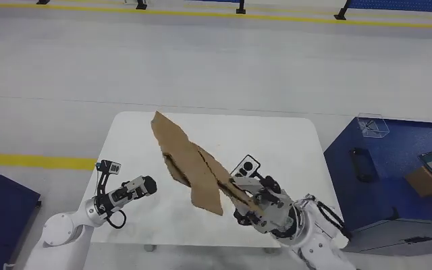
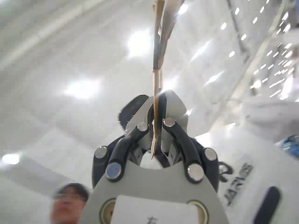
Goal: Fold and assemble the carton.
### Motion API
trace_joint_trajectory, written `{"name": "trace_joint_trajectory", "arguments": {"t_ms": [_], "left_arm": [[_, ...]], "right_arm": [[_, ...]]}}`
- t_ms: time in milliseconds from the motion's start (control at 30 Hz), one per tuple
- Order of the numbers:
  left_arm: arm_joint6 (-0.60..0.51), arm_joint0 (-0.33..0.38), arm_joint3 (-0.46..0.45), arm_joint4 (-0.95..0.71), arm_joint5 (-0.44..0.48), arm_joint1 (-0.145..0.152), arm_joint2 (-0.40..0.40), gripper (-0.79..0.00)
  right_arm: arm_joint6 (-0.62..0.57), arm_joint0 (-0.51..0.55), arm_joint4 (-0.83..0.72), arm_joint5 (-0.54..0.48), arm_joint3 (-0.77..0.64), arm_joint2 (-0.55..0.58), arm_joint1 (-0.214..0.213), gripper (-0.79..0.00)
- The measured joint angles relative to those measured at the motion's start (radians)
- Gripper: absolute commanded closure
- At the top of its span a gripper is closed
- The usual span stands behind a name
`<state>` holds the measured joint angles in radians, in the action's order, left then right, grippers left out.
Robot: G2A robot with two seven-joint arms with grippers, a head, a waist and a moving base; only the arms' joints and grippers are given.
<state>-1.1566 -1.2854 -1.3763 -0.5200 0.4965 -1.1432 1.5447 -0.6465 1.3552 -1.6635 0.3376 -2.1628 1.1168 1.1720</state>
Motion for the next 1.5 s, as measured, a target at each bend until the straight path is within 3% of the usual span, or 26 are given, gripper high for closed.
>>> {"name": "trace_joint_trajectory", "arguments": {"t_ms": [333,433,533,767,933,1100,1300,1400,1500], "left_arm": [[0.000,0.000,0.000,0.000,0.000,0.000,0.000,-0.785],[0.000,0.000,0.000,0.000,0.000,0.000,0.000,-0.785],[0.000,0.000,0.000,0.000,0.000,0.000,0.000,-0.785],[0.000,0.000,0.000,0.000,0.000,0.000,0.000,-0.785],[0.000,0.000,0.000,0.000,0.000,0.000,0.000,-0.785],[0.000,0.000,0.000,0.000,0.000,0.000,0.000,-0.785],[0.000,0.000,0.000,0.000,0.000,0.000,0.000,-0.785],[0.000,0.000,0.000,0.000,0.000,0.000,0.000,-0.785],[0.000,0.000,0.000,0.000,0.000,0.000,0.000,-0.785]], "right_arm": [[0.130,0.034,-0.878,0.393,0.070,-0.186,0.021,0.000],[0.162,0.033,-0.990,0.407,0.082,-0.193,0.024,0.000],[0.165,0.031,-0.941,0.368,0.086,-0.170,0.028,0.000],[0.029,0.041,-0.417,0.099,0.030,-0.051,0.036,0.000],[-0.050,0.046,0.055,-0.181,-0.012,0.055,0.033,0.000],[-0.056,0.078,0.611,-0.532,-0.046,0.142,0.027,0.000],[0.021,0.128,1.199,-0.852,-0.078,0.199,0.029,0.000],[0.088,0.151,1.450,-0.893,-0.095,0.203,0.032,0.000],[0.114,0.154,1.515,-0.890,-0.099,0.198,0.033,0.000]]}}
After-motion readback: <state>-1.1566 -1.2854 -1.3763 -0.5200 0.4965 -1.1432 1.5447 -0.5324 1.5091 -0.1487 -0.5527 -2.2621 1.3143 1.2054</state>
